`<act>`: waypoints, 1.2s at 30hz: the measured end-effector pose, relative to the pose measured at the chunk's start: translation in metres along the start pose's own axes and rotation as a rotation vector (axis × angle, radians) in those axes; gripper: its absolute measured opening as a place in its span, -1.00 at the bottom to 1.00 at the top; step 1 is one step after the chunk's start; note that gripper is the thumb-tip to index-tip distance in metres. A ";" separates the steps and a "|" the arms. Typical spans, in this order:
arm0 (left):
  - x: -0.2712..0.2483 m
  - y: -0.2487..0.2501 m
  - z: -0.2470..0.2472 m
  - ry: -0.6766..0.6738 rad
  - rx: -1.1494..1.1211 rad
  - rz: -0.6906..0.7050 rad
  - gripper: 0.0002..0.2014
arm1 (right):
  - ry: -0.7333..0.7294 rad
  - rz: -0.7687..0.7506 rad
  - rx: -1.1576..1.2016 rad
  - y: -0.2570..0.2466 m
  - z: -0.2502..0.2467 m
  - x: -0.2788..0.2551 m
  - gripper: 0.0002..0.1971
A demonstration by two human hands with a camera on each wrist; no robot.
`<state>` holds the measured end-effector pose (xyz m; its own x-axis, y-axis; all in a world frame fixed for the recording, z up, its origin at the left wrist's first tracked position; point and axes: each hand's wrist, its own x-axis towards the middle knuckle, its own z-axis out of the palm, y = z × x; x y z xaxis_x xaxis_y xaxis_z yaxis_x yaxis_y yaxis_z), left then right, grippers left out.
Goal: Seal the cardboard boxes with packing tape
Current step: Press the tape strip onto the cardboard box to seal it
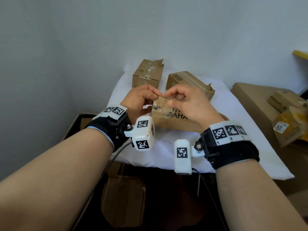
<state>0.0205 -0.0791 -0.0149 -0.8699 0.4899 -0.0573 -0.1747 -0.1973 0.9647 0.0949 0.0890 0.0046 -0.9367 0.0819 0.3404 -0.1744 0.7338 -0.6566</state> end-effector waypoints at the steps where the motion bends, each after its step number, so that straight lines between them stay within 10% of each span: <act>1: -0.001 0.001 0.000 -0.003 -0.009 -0.006 -0.78 | -0.002 -0.003 0.001 0.000 0.000 0.000 -0.67; 36: -0.002 -0.002 -0.016 -0.094 0.312 0.270 -0.78 | 0.051 -0.091 0.002 0.009 0.006 0.004 -0.65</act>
<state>0.0146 -0.0935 -0.0205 -0.8170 0.5340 0.2176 0.2139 -0.0697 0.9744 0.0875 0.0924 -0.0039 -0.9005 0.0495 0.4320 -0.2584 0.7382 -0.6231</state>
